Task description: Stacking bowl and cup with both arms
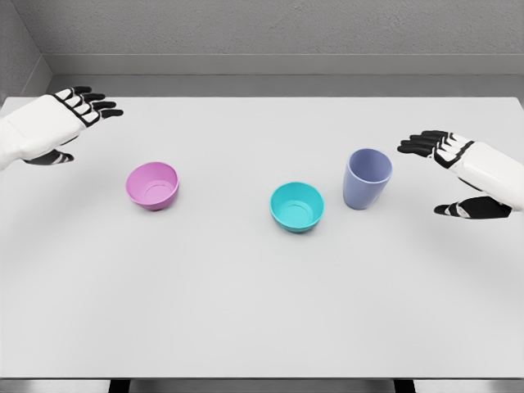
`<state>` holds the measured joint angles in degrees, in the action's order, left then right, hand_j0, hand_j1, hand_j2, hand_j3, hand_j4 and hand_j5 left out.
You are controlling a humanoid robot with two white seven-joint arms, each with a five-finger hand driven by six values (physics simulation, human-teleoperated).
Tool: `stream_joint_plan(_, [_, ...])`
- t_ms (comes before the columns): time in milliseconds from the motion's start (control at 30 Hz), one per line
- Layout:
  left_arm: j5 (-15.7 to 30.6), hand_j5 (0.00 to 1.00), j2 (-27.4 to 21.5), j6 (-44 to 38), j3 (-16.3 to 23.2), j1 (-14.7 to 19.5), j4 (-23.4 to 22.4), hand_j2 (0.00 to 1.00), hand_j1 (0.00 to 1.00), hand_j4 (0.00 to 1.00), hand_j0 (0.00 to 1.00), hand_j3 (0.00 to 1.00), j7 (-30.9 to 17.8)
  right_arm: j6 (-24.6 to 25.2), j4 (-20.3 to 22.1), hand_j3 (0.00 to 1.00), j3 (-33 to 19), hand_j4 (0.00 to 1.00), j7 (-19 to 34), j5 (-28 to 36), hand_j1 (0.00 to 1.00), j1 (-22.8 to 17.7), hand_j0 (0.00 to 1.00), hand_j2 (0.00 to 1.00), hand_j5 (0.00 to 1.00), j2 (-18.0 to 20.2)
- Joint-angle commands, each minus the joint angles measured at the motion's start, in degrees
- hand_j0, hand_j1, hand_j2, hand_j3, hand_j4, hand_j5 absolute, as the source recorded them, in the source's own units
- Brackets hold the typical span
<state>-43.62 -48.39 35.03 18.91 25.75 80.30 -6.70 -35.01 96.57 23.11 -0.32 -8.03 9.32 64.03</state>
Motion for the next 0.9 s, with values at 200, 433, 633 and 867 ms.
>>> stream_joint_plan(200, [-0.41, 1.00, 2.16, -0.03, -0.10, 0.35, 0.21, 1.00, 1.00, 1.00, 1.00, 1.00, -8.77, 0.01, 0.11, 1.00, -0.35, 1.00, -0.21, 0.38, 1.00, 0.09, 1.00, 1.00, 1.00, 0.39])
stream_joint_plan(433, [-0.06, 1.00, 3.48, -0.03, 0.95, 3.16, 0.73, 1.00, 1.00, 1.00, 1.00, 1.00, -19.05, 0.01, 0.38, 1.00, -0.35, 1.00, -0.12, 0.38, 1.00, -0.26, 1.00, 1.00, 1.00, 0.13])
stream_joint_plan(633, [-0.06, 1.00, 5.59, -0.03, 3.68, 4.83, 1.87, 1.00, 1.00, 1.00, 1.00, 1.00, -19.05, 0.01, 0.99, 1.00, -0.35, 1.00, -0.12, 0.30, 1.00, -0.44, 1.00, 1.00, 1.00, 0.56])
stream_joint_plan(867, [-2.26, 1.00, 6.82, -0.03, 8.78, 6.77, 2.75, 1.00, 1.00, 1.00, 1.00, 1.00, -21.69, 0.01, 2.75, 1.00, -0.35, 1.00, -0.12, 0.30, 1.00, -0.79, 1.00, 1.00, 1.00, 0.74])
